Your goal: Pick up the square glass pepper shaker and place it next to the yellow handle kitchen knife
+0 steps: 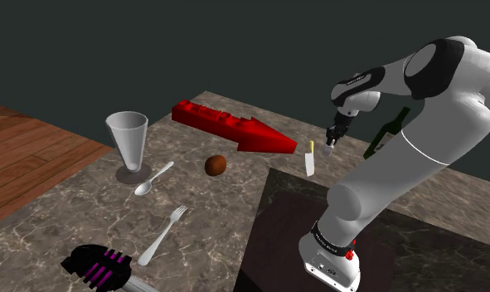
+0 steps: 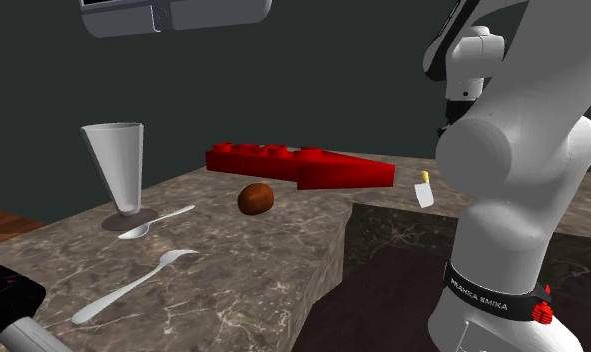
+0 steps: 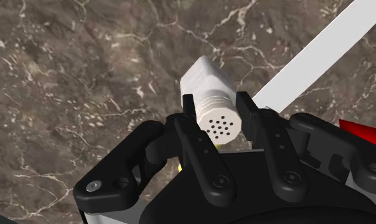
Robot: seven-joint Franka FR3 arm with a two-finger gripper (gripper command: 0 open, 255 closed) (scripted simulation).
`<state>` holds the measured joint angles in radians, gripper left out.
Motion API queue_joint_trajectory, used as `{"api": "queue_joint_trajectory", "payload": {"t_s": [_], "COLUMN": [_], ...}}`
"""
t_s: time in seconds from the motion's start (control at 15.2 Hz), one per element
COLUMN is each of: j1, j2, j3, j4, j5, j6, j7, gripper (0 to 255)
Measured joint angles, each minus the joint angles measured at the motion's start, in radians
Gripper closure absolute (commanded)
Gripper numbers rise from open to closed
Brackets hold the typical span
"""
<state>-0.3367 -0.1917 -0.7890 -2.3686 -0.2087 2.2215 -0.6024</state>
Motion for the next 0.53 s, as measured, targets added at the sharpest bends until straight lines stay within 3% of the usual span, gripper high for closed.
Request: {"api": "queue_joint_trajectory", "payload": {"t_s": [0.4,0.46,0.53], "j1": [0.001,0.001,0.001], "j2": [0.006,0.006,0.006], "j3": [-0.003,-0.003,-0.003], "j4": [-0.003,-0.003,-0.003], "j5": [0.004,0.004,0.004], "j6": [0.009,0.009,0.009], "j7": [-0.003,-0.003,-0.003], "gripper": [255,0,0]}}
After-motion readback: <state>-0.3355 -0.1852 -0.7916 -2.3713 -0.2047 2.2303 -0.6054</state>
